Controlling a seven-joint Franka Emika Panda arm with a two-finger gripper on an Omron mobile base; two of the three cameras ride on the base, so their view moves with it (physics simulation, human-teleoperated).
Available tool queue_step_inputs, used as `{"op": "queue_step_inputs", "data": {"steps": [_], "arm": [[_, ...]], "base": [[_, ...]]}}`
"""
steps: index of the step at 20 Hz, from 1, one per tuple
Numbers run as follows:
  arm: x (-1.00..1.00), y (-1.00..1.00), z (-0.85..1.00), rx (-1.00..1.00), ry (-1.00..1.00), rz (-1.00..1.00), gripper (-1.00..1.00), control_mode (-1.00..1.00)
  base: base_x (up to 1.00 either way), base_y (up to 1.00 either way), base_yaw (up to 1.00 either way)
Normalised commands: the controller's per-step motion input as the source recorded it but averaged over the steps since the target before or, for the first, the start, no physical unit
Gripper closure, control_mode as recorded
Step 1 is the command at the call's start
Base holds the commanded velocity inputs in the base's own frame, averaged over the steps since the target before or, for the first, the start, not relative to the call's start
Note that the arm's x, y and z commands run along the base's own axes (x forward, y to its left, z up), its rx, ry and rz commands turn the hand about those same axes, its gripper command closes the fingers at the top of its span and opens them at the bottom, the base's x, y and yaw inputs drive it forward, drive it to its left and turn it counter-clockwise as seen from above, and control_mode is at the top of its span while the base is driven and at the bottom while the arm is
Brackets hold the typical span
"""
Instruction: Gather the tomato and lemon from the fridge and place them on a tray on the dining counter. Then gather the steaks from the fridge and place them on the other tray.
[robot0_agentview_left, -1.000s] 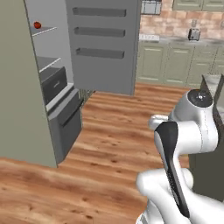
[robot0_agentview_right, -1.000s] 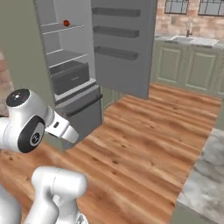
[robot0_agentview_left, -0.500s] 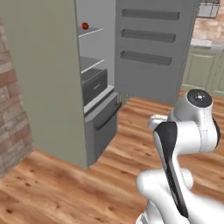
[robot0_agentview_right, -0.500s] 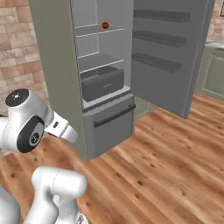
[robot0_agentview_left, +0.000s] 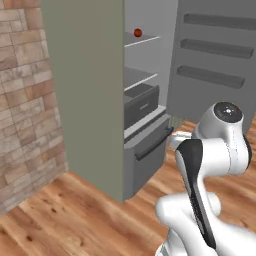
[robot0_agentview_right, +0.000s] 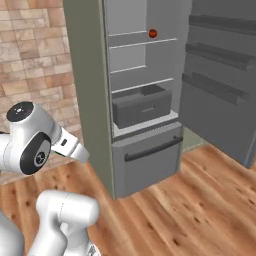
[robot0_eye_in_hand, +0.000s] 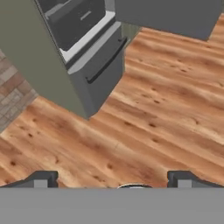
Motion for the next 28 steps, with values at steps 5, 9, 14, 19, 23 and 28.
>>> {"op": "queue_step_inputs", "data": {"steps": [5,9,14,19,23,28], "arm": [[0.00,0.00,0.00,0.00,0.00,0.00,-1.00,1.00],[0.00,0.00,0.00,0.00,0.00,0.00,-1.00,1.00],[0.00,0.00,0.00,0.00,0.00,0.00,-1.00,1.00],[0.00,0.00,0.00,0.00,0.00,0.00,-1.00,1.00],[0.00,0.00,0.00,0.00,0.00,0.00,-1.00,1.00],[0.00,0.00,0.00,0.00,0.00,0.00,-1.00,1.00]], "base": [[0.67,-0.36,0.35],[0.68,-0.43,0.33],[0.71,-0.41,0.32],[0.75,-0.39,0.31],[0.69,-0.40,0.30],[0.61,-0.42,0.28]]}}
